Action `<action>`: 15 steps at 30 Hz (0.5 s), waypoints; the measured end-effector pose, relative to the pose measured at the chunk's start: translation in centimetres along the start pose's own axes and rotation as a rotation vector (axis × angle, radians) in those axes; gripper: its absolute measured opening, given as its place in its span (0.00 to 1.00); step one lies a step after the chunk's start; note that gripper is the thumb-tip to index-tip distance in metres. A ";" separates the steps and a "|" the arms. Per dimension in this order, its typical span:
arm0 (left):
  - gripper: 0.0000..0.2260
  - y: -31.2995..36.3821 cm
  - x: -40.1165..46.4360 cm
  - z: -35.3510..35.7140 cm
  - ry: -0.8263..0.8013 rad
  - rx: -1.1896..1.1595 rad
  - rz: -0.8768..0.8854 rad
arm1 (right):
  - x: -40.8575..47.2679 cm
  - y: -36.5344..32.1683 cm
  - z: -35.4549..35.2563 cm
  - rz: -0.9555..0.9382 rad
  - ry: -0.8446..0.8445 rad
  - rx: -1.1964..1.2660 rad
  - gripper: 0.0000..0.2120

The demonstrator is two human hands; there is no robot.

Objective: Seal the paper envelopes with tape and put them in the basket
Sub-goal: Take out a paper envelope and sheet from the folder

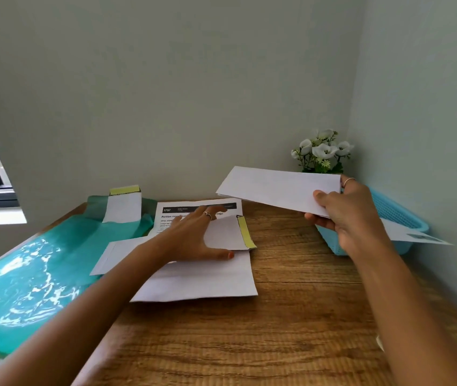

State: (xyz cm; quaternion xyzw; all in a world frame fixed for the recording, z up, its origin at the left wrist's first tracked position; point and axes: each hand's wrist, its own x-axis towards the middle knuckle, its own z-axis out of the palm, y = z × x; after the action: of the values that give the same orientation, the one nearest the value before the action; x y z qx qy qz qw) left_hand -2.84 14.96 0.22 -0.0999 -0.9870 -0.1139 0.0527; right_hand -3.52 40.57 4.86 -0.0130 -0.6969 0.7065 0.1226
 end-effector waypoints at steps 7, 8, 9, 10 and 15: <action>0.46 -1.3 -3.1 -2.5 -0.142 0.172 0.022 | -0.4 -0.9 -0.8 -0.053 -0.056 -0.153 0.21; 0.45 -1.3 -3.5 -2.4 -0.204 0.157 -0.002 | -0.5 -1.0 -1.0 -0.056 -0.066 -0.199 0.22; 0.44 -1.4 -3.9 -2.1 -0.254 0.123 -0.026 | -0.6 -1.1 -1.0 -0.060 -0.074 -0.248 0.23; 0.41 -1.3 -4.2 -1.6 -0.273 0.075 -0.048 | -0.7 -1.2 -1.1 -0.066 -0.077 -0.293 0.23; 0.34 0.5 -4.5 1.1 0.005 -0.087 -0.214 | -1.1 -1.4 -1.5 -0.128 -0.055 -0.441 0.20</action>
State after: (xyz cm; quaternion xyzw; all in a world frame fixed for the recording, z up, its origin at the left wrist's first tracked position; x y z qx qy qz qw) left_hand 1.52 14.83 -1.32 0.0039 -0.9861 -0.1617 0.0386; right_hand -1.97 41.80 6.06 0.0240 -0.8369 0.5279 0.1424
